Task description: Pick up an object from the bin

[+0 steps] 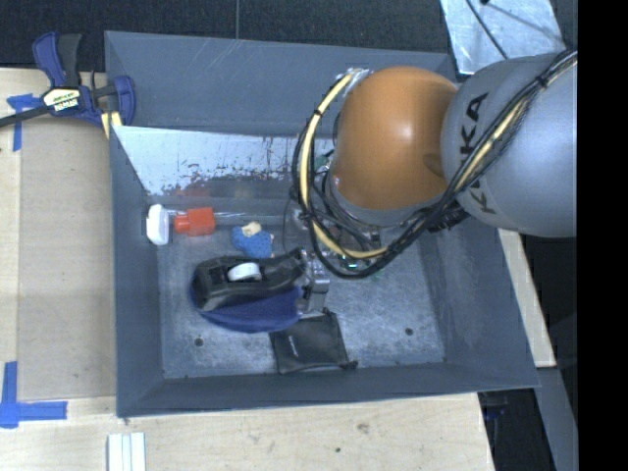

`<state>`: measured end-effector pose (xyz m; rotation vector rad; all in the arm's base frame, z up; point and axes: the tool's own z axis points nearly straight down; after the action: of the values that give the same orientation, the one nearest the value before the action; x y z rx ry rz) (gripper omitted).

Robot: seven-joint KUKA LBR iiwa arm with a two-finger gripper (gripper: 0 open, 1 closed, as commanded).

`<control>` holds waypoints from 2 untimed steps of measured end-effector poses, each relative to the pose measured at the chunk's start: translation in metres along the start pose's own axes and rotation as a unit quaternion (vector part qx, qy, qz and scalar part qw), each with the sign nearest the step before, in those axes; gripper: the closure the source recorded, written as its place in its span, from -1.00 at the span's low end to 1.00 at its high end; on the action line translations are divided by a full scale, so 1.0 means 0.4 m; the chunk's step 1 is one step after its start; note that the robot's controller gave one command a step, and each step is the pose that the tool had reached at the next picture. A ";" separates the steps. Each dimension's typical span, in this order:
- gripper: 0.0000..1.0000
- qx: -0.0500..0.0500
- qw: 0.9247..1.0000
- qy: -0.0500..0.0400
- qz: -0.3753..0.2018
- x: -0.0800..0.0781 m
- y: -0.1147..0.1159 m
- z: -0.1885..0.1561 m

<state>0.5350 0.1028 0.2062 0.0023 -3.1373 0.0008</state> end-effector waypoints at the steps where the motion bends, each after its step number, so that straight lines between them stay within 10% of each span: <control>1: -1.00 -0.001 1.000 -0.007 -0.020 -0.033 0.112 0.327; 2: 1.00 -0.001 1.000 -0.009 -0.019 -0.037 0.110 0.315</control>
Offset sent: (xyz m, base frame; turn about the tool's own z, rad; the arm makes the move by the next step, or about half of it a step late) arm 0.0092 0.0446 -0.1323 -0.0394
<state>0.5491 0.1466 0.0801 0.0610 -3.1539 -0.0029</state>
